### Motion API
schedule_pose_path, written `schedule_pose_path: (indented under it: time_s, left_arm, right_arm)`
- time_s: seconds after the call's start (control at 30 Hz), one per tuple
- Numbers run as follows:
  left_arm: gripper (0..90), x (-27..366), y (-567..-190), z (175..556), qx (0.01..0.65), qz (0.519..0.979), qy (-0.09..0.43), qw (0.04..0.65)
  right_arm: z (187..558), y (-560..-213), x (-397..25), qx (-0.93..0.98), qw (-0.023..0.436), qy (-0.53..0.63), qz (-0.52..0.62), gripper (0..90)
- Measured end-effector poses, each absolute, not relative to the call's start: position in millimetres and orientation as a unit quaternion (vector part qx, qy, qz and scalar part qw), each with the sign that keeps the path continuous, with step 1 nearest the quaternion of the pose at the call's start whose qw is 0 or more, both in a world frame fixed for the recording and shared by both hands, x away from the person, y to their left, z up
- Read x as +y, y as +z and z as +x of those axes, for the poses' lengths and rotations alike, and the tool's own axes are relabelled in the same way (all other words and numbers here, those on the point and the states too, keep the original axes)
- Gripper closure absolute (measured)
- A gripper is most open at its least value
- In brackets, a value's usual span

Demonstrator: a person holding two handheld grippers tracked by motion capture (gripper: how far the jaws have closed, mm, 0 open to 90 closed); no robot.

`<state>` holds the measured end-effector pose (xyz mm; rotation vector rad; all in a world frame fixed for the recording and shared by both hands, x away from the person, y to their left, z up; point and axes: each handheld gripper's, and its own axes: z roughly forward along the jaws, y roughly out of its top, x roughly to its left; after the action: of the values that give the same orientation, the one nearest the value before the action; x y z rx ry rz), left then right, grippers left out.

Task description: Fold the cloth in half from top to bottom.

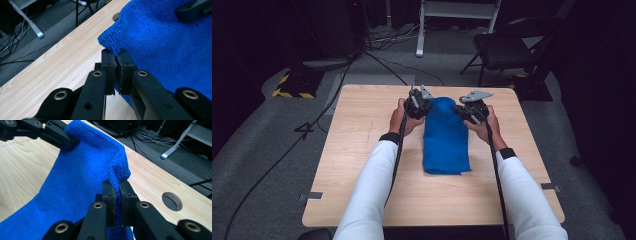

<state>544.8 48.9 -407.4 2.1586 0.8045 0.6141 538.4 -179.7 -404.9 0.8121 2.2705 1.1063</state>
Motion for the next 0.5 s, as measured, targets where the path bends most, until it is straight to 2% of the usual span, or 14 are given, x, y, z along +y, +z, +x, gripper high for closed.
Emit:
schedule_pose_path:
  time_s: [0.5]
  left_arm:
    - [85.3, 59.4, -429.3, 517.1, 0.276, 0.854, 0.213, 0.386]
  right_arm:
    - [514.8, -419.5, -182.9, 0.842, 0.220, 0.408, 0.275, 85.3]
